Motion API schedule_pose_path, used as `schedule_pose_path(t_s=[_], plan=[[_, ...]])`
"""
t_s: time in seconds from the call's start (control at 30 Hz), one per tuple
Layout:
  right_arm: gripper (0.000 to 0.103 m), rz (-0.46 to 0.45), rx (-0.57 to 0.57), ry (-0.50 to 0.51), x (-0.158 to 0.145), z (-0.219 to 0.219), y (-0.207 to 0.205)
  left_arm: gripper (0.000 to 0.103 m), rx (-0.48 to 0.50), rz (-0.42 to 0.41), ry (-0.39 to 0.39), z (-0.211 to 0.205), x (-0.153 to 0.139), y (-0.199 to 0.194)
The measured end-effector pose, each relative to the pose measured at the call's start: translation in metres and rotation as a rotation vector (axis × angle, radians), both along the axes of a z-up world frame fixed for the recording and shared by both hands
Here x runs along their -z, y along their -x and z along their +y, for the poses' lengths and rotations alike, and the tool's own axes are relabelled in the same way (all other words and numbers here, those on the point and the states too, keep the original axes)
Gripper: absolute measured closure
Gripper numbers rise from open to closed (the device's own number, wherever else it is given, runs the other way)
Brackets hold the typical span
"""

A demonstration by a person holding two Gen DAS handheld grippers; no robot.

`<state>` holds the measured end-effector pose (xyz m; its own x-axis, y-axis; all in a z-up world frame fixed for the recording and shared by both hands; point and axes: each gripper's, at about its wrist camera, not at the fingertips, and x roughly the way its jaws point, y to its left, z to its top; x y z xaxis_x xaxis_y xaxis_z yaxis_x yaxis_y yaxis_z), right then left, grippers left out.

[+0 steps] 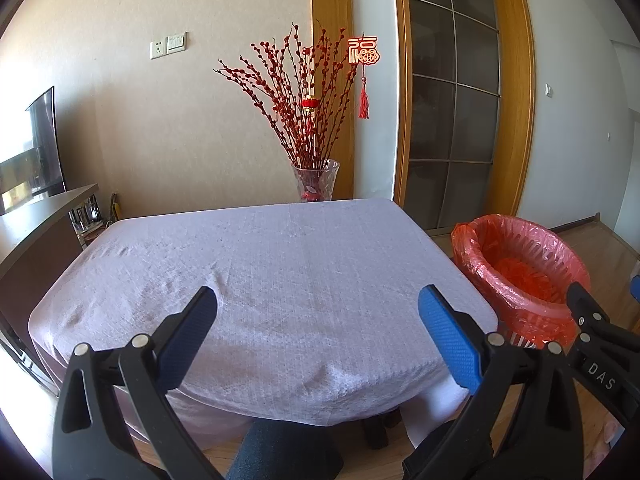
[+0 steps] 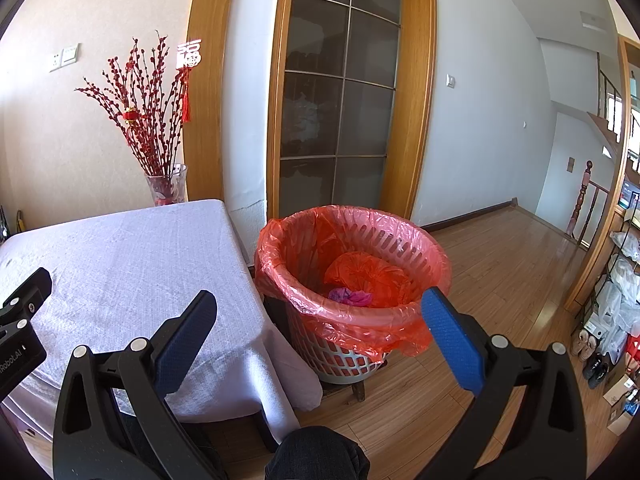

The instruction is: Collect trash

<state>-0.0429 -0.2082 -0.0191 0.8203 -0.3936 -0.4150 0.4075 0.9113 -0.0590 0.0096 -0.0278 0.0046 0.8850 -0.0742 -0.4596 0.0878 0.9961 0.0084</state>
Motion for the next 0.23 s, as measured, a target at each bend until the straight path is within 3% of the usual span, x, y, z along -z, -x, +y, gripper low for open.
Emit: schedule_pose_path(t_s=[0.23], plan=[[0.002, 0.001, -0.001, -0.001, 0.0002, 0.0, 0.0005, 0.004, 0.003, 0.01, 0.008, 0.0012, -0.0001, -0.0021]])
